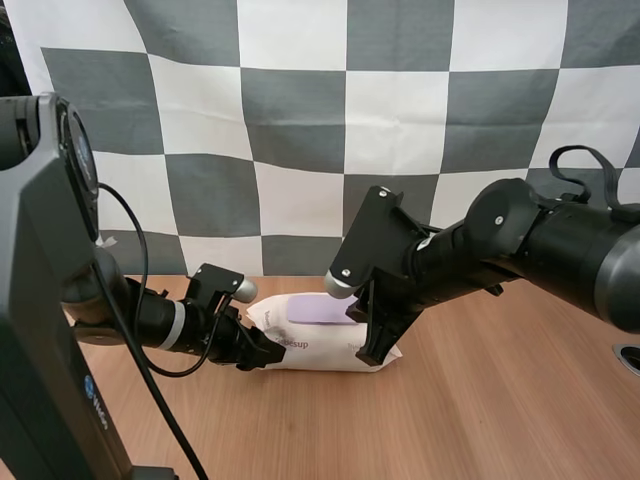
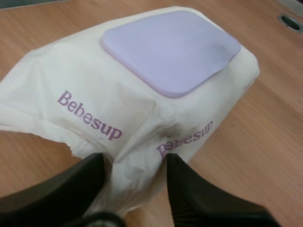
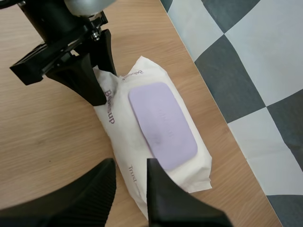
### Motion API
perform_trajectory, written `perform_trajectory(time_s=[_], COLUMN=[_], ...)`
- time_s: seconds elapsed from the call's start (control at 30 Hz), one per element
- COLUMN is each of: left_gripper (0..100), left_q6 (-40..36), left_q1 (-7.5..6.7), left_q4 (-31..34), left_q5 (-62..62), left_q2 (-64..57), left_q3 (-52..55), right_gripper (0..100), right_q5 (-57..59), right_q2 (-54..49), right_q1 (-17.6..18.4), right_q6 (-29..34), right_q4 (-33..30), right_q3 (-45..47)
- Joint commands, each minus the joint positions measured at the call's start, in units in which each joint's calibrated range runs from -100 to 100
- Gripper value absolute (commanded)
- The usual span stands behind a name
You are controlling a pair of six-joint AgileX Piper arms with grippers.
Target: Open the wet wipes lid
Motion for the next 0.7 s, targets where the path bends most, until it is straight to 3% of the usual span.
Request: perform_trajectory(time_s=[0.0, 0.07, 0.1, 0.2, 0.37, 0.67], left_gripper=[34, 8, 0, 0, 0, 0], left_q6=[1.0, 1.0, 1.0, 1.0, 1.0, 0.9], left_q1=[0.01, 0.01, 0.01, 0.01, 0.01, 0.01], left_q4=[0.0, 0.9, 1.3, 2.5, 3.2, 6.9], left_q5=[0.3, 0.3, 0.3, 2.3, 9.1, 14.9], left_q2=[-0.1, -0.1, -0.1, -0.1, -0.1, -0.1], left_q3=[0.0, 0.0, 0.0, 0.0, 0.0, 0.0], right_gripper=[41, 41, 41, 41, 41, 41], right_q5=[-0.1, -0.1, 0.2, 1.7, 1.6, -6.1], right_q2=[0.0, 0.0, 0.0, 0.7, 4.0, 12.6], right_q1=[0.0, 0.0, 0.0, 0.0, 0.0, 0.0], right_q6=[0.0, -0.1, -1.4, -8.4, -15.0, -20.7], right_q4=[0.0, 0.0, 0.0, 0.0, 0.0, 1.3], right_q3=[0.0, 0.0, 0.0, 0.0, 0.0, 0.0])
